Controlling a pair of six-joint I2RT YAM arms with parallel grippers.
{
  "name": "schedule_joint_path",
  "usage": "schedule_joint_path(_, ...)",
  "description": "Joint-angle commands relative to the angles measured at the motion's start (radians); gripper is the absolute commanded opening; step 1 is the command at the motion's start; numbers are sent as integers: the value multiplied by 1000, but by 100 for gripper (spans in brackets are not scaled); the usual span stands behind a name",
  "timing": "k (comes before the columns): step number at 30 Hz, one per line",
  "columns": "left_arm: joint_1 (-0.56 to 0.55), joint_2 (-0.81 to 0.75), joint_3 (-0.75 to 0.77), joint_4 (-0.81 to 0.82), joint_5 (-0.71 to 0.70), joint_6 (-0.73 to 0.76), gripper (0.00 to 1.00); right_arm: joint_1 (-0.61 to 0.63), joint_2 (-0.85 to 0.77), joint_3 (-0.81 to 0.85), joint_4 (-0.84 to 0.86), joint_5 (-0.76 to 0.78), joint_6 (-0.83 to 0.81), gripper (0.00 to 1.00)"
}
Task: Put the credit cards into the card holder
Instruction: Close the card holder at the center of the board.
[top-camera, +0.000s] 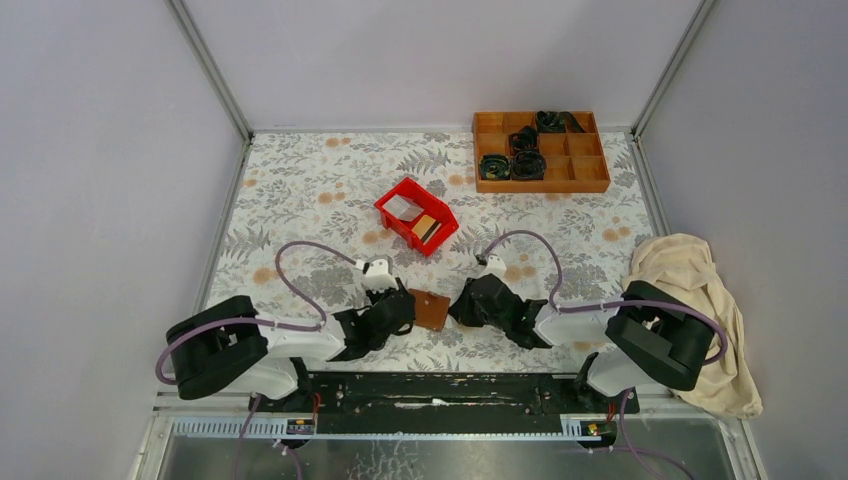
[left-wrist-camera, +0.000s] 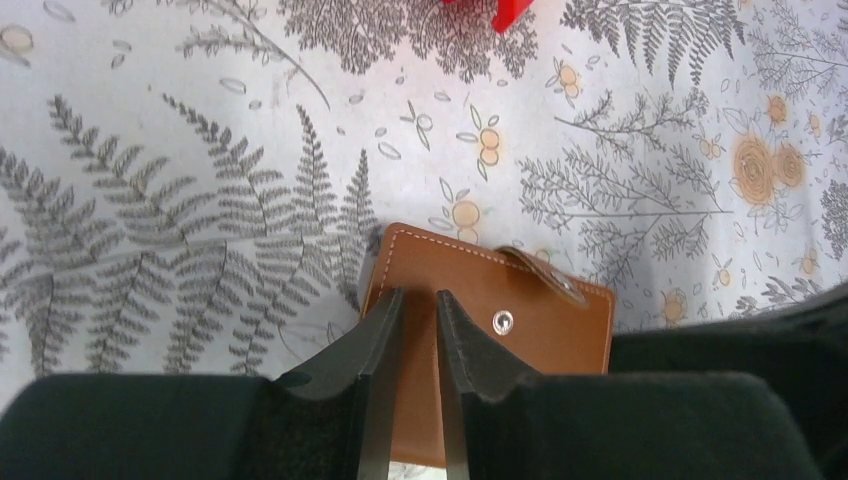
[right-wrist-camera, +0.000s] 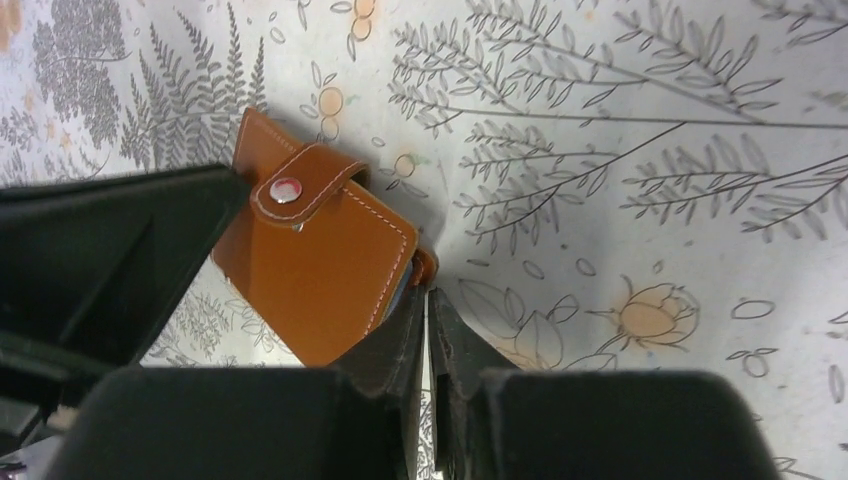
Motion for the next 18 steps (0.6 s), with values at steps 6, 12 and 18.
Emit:
schedule_joint_path(6,129,150,88,181,193,269,27,87,23,-3,38,64,76,11)
schedule_joint_path(12,159,222,161,211,239,307,27,125,55,20,31,90,91,11)
schedule_joint_path(18,183,140,163,187,202,308,33,140,5,7,-39,146,85,17)
